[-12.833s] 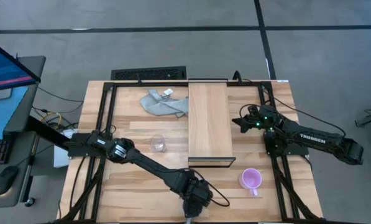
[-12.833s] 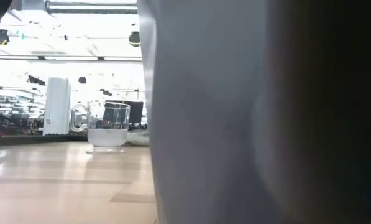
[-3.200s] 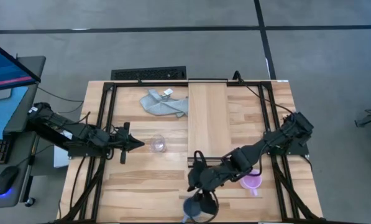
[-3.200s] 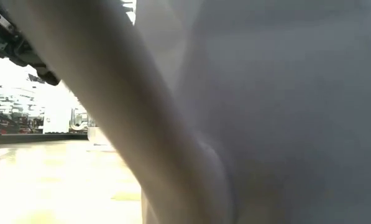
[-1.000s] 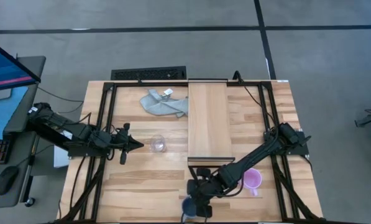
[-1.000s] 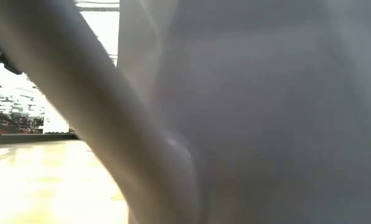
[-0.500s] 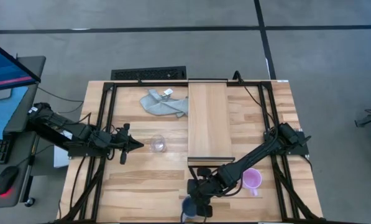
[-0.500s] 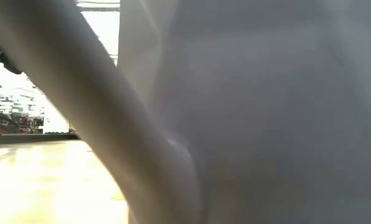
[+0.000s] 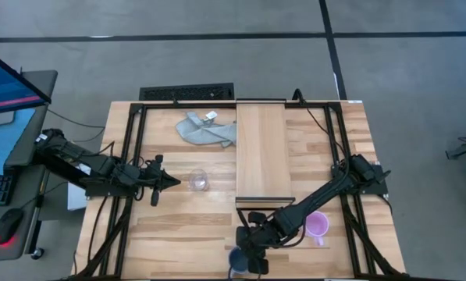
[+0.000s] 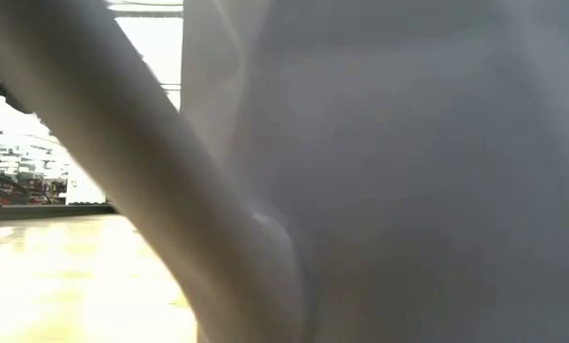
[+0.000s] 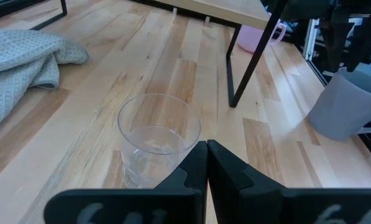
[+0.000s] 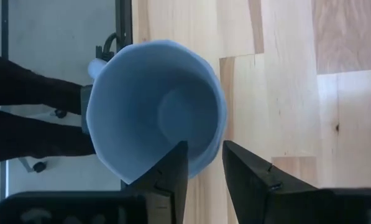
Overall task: Stack small to large cups/mugs on shelf
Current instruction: Put the blue mug on the shelf
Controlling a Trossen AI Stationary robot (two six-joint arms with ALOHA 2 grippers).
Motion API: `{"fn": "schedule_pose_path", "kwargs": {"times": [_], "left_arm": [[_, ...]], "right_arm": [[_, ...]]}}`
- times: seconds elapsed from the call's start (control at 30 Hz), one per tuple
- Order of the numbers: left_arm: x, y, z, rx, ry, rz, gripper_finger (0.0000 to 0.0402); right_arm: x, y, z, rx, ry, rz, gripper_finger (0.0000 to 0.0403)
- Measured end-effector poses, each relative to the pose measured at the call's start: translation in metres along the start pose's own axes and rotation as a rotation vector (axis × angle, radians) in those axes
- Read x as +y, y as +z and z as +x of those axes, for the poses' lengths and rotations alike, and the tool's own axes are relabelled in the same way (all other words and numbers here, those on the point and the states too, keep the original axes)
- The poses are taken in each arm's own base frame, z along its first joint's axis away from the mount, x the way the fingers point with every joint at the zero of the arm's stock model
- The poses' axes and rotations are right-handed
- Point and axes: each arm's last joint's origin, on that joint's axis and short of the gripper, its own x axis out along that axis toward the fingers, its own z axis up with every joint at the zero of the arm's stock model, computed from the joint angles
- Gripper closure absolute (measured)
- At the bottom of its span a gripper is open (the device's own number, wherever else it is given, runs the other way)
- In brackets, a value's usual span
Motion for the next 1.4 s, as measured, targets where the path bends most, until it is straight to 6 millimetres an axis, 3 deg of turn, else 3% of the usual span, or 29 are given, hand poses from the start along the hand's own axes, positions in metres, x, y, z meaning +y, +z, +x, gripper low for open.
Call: {"fn": "schedule_pose_path", "kwargs": {"times": [0.43, 1.2, 1.4], "left_arm": [[0.0, 0.0, 0.0, 0.003, 0.001, 0.003, 0.0401], [0.001, -0.002, 0.0, 0.024, 0.011, 0.005, 0.0401], [0.001, -0.002, 0.0, 0.025, 0.011, 0.006, 0.0401]], "right_arm": [[-0.008, 0.004, 0.0, 0.007, -0.017, 0.018, 0.0281], [-0.005, 0.009, 0.0, -0.047, 0.009, 0.007, 0.0281], [-0.006, 0.006, 0.03, -0.001, 0.039, 0.009, 0.0288]]}}
